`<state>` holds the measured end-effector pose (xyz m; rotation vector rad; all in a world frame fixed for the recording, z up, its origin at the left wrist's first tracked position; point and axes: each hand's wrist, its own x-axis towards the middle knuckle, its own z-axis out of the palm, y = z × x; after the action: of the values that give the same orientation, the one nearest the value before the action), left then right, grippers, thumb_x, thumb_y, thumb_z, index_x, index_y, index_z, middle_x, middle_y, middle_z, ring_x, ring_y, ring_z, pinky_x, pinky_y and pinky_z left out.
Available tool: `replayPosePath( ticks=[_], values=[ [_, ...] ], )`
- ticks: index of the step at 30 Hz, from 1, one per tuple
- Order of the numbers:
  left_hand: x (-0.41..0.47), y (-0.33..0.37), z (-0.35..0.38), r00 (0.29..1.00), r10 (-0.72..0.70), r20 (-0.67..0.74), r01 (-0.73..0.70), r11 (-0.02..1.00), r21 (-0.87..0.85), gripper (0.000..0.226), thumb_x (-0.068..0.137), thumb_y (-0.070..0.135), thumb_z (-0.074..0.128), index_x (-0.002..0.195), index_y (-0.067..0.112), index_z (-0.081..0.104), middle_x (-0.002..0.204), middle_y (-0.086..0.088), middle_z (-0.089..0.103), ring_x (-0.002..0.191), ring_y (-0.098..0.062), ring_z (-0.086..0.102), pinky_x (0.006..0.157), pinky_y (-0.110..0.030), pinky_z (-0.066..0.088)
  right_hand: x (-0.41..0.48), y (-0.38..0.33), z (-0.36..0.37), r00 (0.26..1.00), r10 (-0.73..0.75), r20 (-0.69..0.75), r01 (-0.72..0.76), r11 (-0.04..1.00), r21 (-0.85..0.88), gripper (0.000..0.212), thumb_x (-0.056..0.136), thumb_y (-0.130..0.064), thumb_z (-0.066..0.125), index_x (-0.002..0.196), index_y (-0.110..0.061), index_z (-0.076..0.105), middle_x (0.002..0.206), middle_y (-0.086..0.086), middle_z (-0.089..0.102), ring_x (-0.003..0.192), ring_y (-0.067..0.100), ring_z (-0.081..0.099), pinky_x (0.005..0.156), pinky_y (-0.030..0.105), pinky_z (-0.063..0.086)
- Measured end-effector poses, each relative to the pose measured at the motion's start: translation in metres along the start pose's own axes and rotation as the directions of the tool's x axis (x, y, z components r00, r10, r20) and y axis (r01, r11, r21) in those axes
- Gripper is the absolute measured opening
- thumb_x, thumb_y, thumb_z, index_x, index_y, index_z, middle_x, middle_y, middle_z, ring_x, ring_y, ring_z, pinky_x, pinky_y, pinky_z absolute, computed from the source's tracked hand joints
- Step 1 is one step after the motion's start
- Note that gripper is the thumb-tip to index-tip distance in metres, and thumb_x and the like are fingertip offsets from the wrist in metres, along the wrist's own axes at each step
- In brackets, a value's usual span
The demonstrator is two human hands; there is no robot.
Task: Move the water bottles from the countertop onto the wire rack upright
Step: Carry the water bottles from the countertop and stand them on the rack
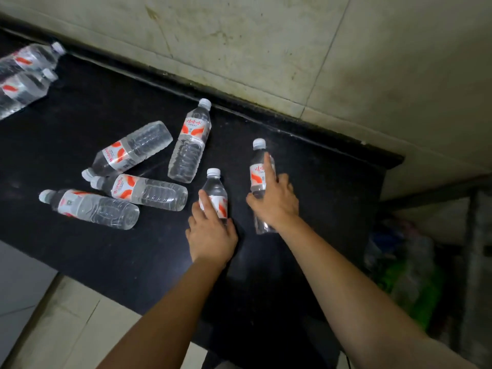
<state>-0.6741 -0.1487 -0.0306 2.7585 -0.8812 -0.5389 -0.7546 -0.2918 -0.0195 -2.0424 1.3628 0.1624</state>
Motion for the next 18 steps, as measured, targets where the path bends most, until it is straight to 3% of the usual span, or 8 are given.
replayPosePath(
  ticks=[7, 12, 15, 18],
  values=[
    [0.000, -0.014, -0.012, 0.994, 0.091, 0.067, -0.085, 0.993, -0.085, 0.105, 0.085, 0.042, 0.064, 0.158, 0.021, -0.008, 0.151, -0.016, 0.027, 0.130, -0.037, 0.036, 0.102, -0.055, 0.038, -0.156, 0.044, 0.040, 0.986, 0.167, 0.020, -0.166, 0.986, -0.025, 0.112, 0.086, -0.049, 0.067, 0.149, -0.055, -0.025, 0.117, 0.005, 0.031, 0.112, 0.031, 0.049, 0.086, 0.041, 0.048],
    [-0.056, -0.043, -0.014, 0.974, 0.152, 0.169, -0.152, 0.988, -0.015, 0.110, 0.083, 0.044, 0.070, 0.157, 0.034, -0.011, 0.136, -0.017, 0.037, 0.121, -0.036, 0.043, 0.096, -0.050, 0.045, -0.232, 0.058, 0.071, 0.965, 0.260, -0.008, -0.260, 0.965, 0.036, 0.111, 0.089, -0.048, 0.067, 0.149, -0.054, -0.026, 0.128, 0.010, 0.041, 0.116, 0.033, 0.056, 0.095, 0.044, 0.049],
    [-0.096, -0.063, -0.013, 0.955, 0.220, 0.200, -0.178, 0.961, -0.211, 0.103, 0.082, 0.039, 0.073, 0.157, 0.036, 0.003, 0.128, -0.015, 0.048, 0.115, -0.036, 0.052, 0.093, -0.044, 0.047, -0.265, 0.065, 0.075, 0.958, 0.285, -0.018, -0.280, 0.949, 0.149, 0.105, 0.091, -0.048, 0.065, 0.151, -0.055, -0.021, 0.131, 0.008, 0.048, 0.115, 0.032, 0.061, 0.094, 0.039, 0.050],
    [-0.117, -0.066, -0.028, 0.951, 0.258, 0.173, -0.145, 0.860, -0.489, 0.098, 0.076, 0.031, 0.081, 0.154, 0.038, 0.021, 0.127, -0.002, 0.059, 0.114, -0.027, 0.060, 0.091, -0.035, 0.046, -0.290, 0.066, 0.061, 0.959, 0.260, -0.115, -0.225, 0.942, 0.250, 0.101, 0.091, -0.050, 0.063, 0.150, -0.059, -0.018, 0.127, 0.005, 0.051, 0.112, 0.030, 0.064, 0.093, 0.038, 0.052]
  ],
)
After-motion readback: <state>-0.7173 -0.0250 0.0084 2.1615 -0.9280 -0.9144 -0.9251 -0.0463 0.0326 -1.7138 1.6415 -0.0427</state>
